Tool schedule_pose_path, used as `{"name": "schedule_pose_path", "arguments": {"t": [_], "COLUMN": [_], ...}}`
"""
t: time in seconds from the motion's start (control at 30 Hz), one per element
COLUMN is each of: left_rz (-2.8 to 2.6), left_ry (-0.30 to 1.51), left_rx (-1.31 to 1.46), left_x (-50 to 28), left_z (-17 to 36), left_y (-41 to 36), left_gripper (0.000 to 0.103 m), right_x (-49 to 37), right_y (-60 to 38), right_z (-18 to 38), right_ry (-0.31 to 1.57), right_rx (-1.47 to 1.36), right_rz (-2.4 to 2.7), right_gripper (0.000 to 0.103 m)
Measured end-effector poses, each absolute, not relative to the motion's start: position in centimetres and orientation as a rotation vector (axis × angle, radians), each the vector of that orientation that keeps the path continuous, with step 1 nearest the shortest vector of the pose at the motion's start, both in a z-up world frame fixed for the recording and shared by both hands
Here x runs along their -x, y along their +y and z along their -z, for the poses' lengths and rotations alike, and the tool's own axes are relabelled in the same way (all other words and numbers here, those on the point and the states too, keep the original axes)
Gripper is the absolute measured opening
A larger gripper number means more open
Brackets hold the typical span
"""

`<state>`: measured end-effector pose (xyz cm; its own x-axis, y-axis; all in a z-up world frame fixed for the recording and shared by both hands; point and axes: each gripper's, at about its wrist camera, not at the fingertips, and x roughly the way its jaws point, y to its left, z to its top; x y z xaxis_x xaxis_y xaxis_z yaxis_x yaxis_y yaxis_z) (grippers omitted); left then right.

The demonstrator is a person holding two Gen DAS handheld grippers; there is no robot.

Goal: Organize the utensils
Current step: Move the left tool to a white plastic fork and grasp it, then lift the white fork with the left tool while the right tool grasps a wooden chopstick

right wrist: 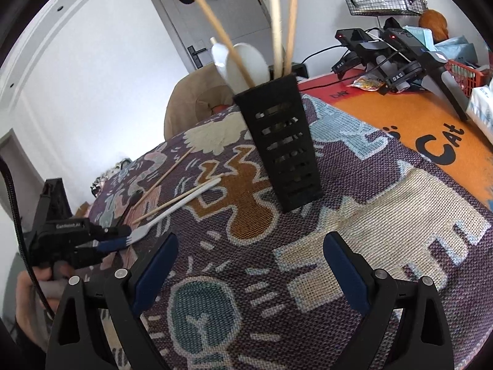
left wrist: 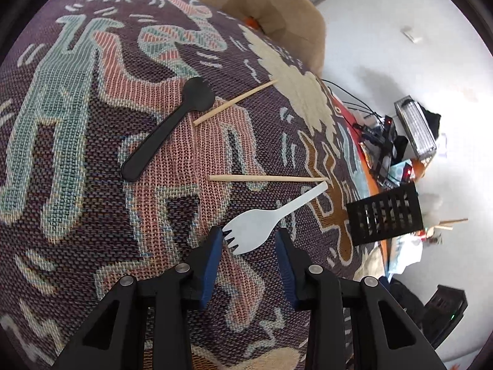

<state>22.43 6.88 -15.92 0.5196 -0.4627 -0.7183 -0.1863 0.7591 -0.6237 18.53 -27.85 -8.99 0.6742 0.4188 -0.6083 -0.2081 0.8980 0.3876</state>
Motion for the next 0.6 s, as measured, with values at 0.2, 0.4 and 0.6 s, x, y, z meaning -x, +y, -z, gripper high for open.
{"name": "schedule_pose_path", "arguments": {"t": [0.2, 0.4, 0.6], "left_rz": [0.144, 0.159, 0.172], "left_ry": [1.041, 0.998, 0.941], "left_rx": [0.760, 0.765, 0.734], "left_x": [-22.9, -22.1, -20.5], "left_z": [16.5, 16.4, 14.5], "left_y": [7.4, 8.3, 9.8], "left_gripper": [0.005, 0.002, 0.001], "right_x": [-18.1, -18.4, -19.7], "right_y": [-26.8, -24.3, -19.6], "right_z": [8.5, 7.7, 7.1], "right_ry": [0.745, 0.746, 0.756], "right_rx": [-0.273, -0.207, -0.070], "right_rz": [-0.381, -0.447, -0.527], "right_gripper": [0.096, 0.095, 0.085]}}
